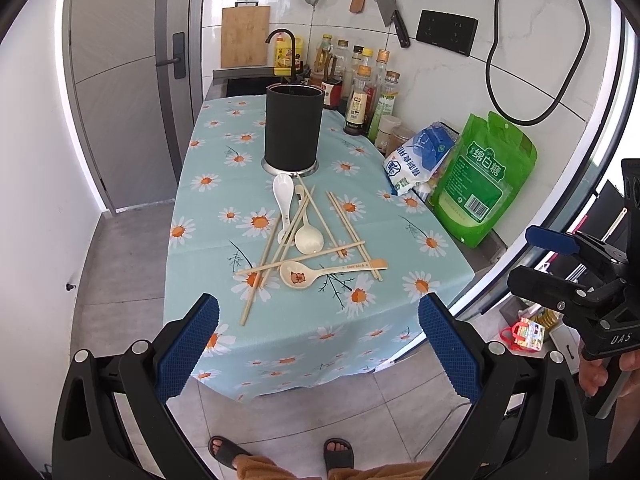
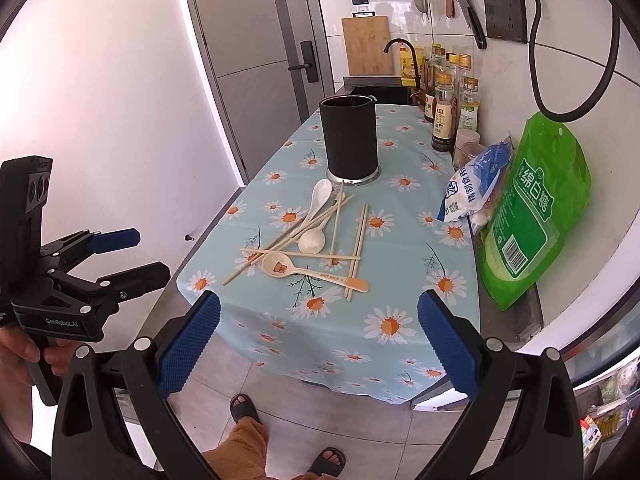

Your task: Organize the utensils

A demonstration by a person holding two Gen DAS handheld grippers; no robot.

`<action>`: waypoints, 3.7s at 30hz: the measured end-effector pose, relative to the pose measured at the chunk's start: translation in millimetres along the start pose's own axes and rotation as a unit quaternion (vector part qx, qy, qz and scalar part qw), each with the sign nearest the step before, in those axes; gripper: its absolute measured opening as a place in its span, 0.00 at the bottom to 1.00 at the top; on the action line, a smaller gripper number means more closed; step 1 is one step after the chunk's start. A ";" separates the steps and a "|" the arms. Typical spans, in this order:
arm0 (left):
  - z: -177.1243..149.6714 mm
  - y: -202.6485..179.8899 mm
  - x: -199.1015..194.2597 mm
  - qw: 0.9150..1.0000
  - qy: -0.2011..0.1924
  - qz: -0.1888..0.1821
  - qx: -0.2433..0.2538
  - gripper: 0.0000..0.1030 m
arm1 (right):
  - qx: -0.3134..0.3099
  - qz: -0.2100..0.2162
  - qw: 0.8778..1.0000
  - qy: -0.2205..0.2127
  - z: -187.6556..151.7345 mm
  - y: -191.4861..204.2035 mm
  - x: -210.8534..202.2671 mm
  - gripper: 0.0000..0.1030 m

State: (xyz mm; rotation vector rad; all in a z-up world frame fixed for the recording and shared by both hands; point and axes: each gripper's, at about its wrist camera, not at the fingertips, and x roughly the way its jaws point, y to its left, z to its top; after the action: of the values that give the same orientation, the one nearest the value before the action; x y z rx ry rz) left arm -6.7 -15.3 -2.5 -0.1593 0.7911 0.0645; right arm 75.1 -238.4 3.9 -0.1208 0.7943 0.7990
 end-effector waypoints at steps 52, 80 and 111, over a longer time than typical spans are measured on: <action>4.5 41.6 32.7 0.994 0.041 -0.036 -0.093 0.94 | -0.038 0.015 0.997 0.059 26.7 -0.7 54.4 0.95; 7.4 179.1 139.3 0.948 0.084 -0.173 -0.254 0.93 | -0.324 0.084 0.874 0.352 49.9 56.0 265.4 0.49; 9.1 196.2 144.9 0.953 0.089 -0.139 -0.252 0.93 | -0.402 0.132 0.804 0.418 53.7 74.6 276.3 0.08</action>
State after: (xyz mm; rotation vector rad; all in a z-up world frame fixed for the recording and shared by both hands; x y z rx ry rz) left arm 78.3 179.5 -122.6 -0.7690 0.9143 -0.0162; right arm 175.0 -0.5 -131.4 -1.2226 1.2638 1.3446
